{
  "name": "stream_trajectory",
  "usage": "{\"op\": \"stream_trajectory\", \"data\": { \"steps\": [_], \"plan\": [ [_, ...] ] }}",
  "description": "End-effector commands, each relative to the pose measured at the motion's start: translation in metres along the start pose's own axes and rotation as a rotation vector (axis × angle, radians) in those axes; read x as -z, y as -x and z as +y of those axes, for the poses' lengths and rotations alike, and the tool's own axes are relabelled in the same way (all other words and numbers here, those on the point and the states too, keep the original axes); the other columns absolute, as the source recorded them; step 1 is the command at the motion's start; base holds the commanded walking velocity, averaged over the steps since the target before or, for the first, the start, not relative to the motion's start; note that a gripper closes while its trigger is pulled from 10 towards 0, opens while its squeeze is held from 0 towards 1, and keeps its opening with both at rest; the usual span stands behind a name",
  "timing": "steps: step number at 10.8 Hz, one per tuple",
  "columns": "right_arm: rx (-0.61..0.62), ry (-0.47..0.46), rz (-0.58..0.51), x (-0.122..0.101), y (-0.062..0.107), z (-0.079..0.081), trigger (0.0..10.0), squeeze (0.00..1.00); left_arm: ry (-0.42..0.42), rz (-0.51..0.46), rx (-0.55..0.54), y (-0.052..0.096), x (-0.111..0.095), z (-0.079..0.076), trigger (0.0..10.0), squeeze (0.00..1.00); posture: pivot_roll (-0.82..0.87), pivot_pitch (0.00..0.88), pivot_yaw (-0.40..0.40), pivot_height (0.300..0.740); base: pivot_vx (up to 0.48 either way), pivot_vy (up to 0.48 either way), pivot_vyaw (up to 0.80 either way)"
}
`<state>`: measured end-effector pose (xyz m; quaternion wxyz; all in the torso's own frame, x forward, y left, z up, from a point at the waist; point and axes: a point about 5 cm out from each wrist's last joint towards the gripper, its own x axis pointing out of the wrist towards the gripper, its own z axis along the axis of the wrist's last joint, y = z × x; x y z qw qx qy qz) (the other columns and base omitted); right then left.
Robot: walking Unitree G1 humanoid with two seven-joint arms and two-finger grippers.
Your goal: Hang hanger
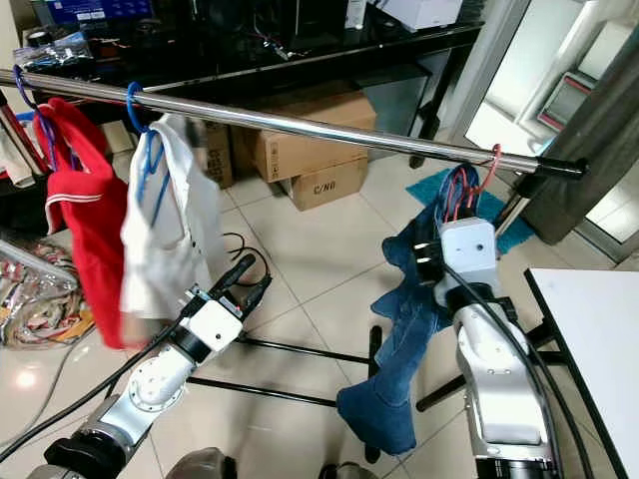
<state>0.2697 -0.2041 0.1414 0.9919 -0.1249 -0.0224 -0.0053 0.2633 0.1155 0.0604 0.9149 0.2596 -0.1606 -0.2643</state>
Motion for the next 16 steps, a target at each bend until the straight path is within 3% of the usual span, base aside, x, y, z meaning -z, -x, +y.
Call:
{"op": "stream_trajectory", "data": {
  "steps": [1,4,7,9,10,12,13,16],
  "plan": [
    [0.039,-0.005,0.023,0.003,-0.001,-0.007,10.0,0.00,-0.015,-0.018,0.011,-0.004,-0.002,0.000,10.0,0.00,0.19,0.040,-0.059,0.740,0.000,0.000,0.00],
    [0.080,-0.053,0.097,0.009,-0.009,-0.007,10.0,0.00,-0.060,-0.063,0.052,-0.010,-0.008,0.001,10.0,0.00,0.20,0.036,-0.059,0.740,0.000,0.000,0.00],
    [-0.032,-0.134,0.224,0.021,-0.022,0.013,10.0,0.00,-0.116,-0.122,0.146,-0.010,-0.013,-0.006,10.0,0.00,0.21,0.026,-0.068,0.740,0.000,0.000,0.00],
    [-0.042,-0.134,0.236,0.021,-0.025,0.014,10.0,0.00,-0.146,-0.149,0.172,-0.006,-0.015,-0.007,10.0,0.00,0.22,0.030,-0.077,0.740,0.000,0.000,0.00],
    [-0.044,-0.136,0.241,0.022,-0.026,0.014,6.3,0.00,-0.120,-0.169,0.151,-0.005,-0.018,-0.004,10.0,0.00,0.22,0.030,-0.077,0.740,0.000,0.000,0.00],
    [-0.049,-0.141,0.238,0.021,-0.028,0.014,0.5,0.00,0.094,-0.169,0.070,-0.007,-0.023,-0.004,10.0,0.00,0.22,0.032,-0.076,0.740,0.000,0.000,0.00],
    [-0.051,-0.146,0.235,0.021,-0.028,0.014,0.0,0.00,0.134,-0.179,0.079,-0.009,-0.027,-0.008,10.0,0.00,0.22,0.032,-0.076,0.740,0.000,0.000,0.00],
    [-0.041,-0.132,0.248,0.023,-0.028,0.014,0.0,0.00,0.137,-0.189,0.126,-0.012,-0.029,-0.007,10.0,0.00,0.22,0.032,-0.067,0.740,0.000,0.000,0.00]
  ]
}}
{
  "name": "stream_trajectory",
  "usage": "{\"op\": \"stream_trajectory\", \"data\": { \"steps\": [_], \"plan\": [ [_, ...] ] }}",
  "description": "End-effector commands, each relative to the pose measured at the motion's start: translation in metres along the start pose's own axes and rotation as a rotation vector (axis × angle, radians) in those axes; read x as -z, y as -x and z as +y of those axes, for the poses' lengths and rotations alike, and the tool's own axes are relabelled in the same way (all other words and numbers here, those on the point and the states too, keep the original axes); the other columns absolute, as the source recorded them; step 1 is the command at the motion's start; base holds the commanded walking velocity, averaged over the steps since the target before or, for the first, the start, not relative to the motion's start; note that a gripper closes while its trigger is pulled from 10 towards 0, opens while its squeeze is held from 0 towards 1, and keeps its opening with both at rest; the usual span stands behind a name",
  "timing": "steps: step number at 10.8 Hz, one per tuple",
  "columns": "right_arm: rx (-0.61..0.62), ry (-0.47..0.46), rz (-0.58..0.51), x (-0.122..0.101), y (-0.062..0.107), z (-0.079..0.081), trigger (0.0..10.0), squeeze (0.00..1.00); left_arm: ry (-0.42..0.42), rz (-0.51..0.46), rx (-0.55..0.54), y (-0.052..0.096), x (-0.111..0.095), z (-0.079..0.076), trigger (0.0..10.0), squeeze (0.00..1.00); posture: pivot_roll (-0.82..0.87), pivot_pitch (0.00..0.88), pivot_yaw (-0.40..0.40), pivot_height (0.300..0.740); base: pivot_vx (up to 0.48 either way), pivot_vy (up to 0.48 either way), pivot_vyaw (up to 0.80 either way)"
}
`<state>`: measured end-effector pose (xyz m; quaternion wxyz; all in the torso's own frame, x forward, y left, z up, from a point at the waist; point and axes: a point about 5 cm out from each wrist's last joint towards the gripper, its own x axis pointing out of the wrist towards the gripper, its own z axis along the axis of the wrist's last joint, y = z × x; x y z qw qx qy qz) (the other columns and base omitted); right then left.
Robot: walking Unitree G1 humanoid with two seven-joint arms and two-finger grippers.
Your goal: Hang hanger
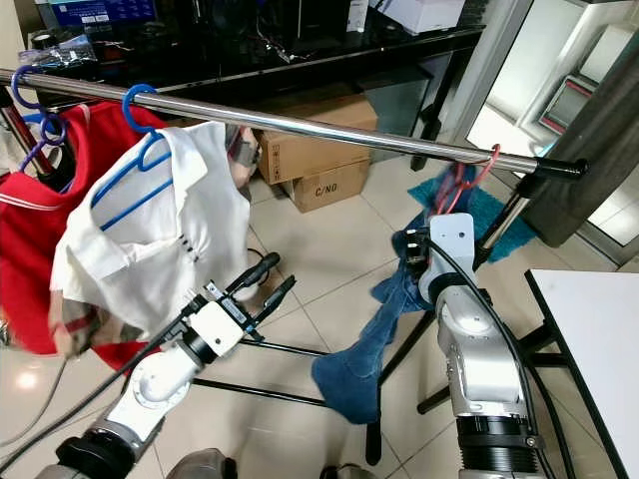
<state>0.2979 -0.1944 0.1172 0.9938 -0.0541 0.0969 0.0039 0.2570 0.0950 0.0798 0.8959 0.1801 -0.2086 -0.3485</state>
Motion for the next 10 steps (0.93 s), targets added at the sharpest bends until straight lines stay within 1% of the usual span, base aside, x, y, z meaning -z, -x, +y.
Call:
{"op": "stream_trajectory", "data": {
  "steps": [1,3,5,7,8,10],
  "plan": [
    [0.017,0.019,0.012,0.001,-0.001,-0.004,0.0,0.00,0.001,-0.009,0.022,-0.003,-0.002,0.000,10.0,0.00,0.22,0.032,-0.067,0.740,0.000,0.000,0.00],
    [0.063,0.032,0.019,0.002,-0.001,-0.012,0.0,0.00,-0.001,-0.009,0.029,-0.003,-0.002,0.000,10.0,0.00,0.22,0.034,-0.067,0.740,0.000,0.000,0.00],
    [0.108,0.034,0.001,-0.001,-0.001,-0.019,0.0,0.00,0.013,-0.009,0.032,-0.003,-0.002,-0.001,10.0,0.00,0.21,0.035,-0.068,0.740,0.000,0.000,0.00],
    [0.138,0.045,-0.060,-0.010,0.000,-0.023,0.0,0.00,0.017,-0.005,0.041,-0.003,-0.001,-0.003,10.0,0.00,0.21,0.036,-0.068,0.740,0.000,0.000,0.00],
    [0.129,0.036,-0.124,-0.020,0.002,-0.021,0.0,0.00,0.015,0.000,0.046,-0.002,-0.001,-0.003,10.0,0.00,0.21,0.036,-0.068,0.740,0.000,0.000,0.00],
    [0.128,-0.005,-0.205,-0.031,0.005,-0.020,0.0,0.00,0.015,-0.001,0.051,-0.003,-0.001,-0.005,10.0,0.00,0.20,0.037,-0.065,0.740,0.000,0.000,0.00]
  ]
}}
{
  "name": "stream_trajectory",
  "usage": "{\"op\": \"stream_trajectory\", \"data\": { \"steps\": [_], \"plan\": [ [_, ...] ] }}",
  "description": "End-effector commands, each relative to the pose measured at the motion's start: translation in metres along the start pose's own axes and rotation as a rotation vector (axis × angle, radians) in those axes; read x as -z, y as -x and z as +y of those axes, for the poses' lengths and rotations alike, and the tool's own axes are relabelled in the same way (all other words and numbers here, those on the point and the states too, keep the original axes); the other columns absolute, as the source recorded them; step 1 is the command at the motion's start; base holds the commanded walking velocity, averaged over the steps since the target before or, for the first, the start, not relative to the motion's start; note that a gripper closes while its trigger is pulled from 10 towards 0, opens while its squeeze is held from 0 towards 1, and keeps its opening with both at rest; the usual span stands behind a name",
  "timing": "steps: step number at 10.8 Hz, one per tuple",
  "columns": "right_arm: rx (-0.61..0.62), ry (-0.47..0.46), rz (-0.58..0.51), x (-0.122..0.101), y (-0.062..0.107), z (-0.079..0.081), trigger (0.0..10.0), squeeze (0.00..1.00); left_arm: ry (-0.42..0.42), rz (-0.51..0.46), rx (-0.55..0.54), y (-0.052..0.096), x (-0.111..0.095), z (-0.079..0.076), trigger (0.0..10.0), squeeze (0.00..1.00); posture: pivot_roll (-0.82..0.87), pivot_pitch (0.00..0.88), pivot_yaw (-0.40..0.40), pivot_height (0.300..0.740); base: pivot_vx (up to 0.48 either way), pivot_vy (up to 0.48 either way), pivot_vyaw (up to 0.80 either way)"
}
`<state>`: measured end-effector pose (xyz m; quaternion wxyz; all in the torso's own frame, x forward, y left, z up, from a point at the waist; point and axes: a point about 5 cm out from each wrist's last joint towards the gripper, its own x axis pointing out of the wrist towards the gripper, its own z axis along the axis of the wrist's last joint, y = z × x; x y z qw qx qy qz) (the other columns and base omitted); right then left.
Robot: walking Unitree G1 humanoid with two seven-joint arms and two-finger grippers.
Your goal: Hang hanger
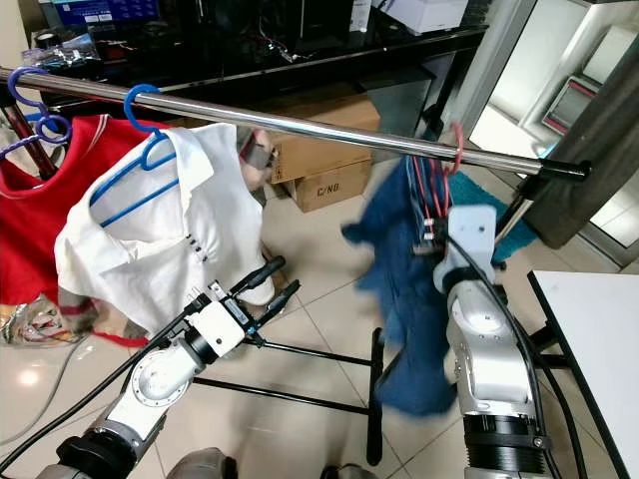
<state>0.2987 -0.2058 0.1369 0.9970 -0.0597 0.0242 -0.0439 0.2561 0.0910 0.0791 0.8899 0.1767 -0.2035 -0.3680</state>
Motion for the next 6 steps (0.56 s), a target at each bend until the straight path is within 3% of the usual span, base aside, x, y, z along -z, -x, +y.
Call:
{"op": "stream_trajectory", "data": {
  "steps": [1,6],
  "plan": [
    [0.026,-0.008,-0.066,-0.0128,0.0002,-0.0070,0.0,0.00,-0.001,0.002,0.014,-0.0015,0.0001,-0.0021,10.0,0.00,0.20,0.038,-0.064,0.740,0.000,0.000,0.00],
    [0.037,-0.047,-0.132,-0.0201,0.0049,-0.0100,0.0,0.00,-0.010,0.004,0.016,-0.0008,0.0001,-0.0017,10.0,0.00,0.19,0.043,-0.060,0.740,0.000,0.000,0.00]
  ]
}}
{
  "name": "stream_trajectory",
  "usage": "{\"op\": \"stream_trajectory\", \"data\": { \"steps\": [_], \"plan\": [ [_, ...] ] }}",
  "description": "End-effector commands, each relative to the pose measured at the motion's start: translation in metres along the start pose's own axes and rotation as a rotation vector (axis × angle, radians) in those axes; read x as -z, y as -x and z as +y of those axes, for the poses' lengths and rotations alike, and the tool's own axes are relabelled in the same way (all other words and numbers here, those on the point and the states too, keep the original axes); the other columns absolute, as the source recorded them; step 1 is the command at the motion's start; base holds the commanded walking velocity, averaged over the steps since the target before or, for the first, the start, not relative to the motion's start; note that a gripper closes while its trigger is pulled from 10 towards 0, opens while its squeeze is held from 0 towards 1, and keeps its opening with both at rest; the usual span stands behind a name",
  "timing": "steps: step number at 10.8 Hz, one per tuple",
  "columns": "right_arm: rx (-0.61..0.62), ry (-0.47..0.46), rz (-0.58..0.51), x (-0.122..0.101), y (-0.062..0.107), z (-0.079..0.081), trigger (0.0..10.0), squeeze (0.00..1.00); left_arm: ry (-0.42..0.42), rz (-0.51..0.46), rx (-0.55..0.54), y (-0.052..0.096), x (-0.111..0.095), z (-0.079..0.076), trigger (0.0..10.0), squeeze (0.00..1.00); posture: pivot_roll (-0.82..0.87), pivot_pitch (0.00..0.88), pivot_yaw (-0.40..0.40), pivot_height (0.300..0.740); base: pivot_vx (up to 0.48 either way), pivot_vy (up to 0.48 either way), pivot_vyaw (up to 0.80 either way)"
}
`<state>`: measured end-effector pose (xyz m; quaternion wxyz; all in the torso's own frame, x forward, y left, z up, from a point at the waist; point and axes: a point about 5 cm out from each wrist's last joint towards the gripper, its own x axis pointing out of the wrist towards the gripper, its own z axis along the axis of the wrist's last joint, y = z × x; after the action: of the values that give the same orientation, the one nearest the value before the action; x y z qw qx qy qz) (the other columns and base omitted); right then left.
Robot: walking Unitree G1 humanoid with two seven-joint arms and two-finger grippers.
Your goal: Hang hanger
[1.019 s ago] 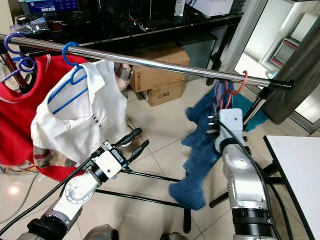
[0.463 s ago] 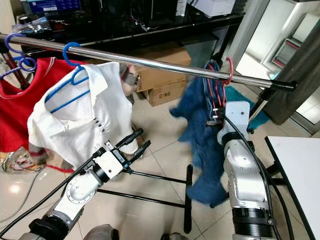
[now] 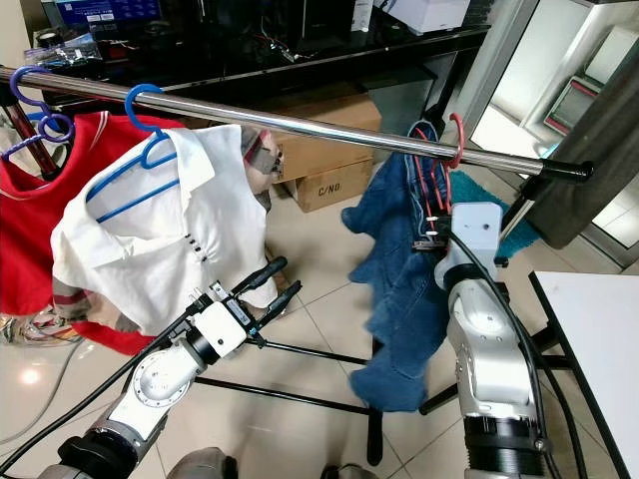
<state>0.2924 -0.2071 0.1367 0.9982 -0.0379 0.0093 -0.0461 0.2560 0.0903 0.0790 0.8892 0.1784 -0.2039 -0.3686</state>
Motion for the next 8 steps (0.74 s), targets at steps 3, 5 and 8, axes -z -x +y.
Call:
{"op": "stream_trajectory", "data": {
  "steps": [3,5,8],
  "plan": [
    [-0.043,-0.057,-0.185,-0.028,0.018,-0.005,0.0,0.00,-0.004,0.006,0.020,0.001,0.001,-0.004,10.0,0.00,0.18,0.049,-0.056,0.740,0.000,0.000,0.00],
    [-0.085,-0.054,-0.226,-0.032,0.025,-0.001,0.0,0.00,-0.003,0.008,0.031,0.000,0.001,-0.005,10.0,0.00,0.17,0.048,-0.051,0.740,0.000,0.000,0.00],
    [-0.143,0.004,-0.178,-0.016,0.036,0.003,0.0,0.00,-0.005,0.010,0.044,-0.002,0.002,-0.006,10.0,0.00,0.16,0.048,-0.049,0.740,0.000,0.000,0.00]
  ]
}}
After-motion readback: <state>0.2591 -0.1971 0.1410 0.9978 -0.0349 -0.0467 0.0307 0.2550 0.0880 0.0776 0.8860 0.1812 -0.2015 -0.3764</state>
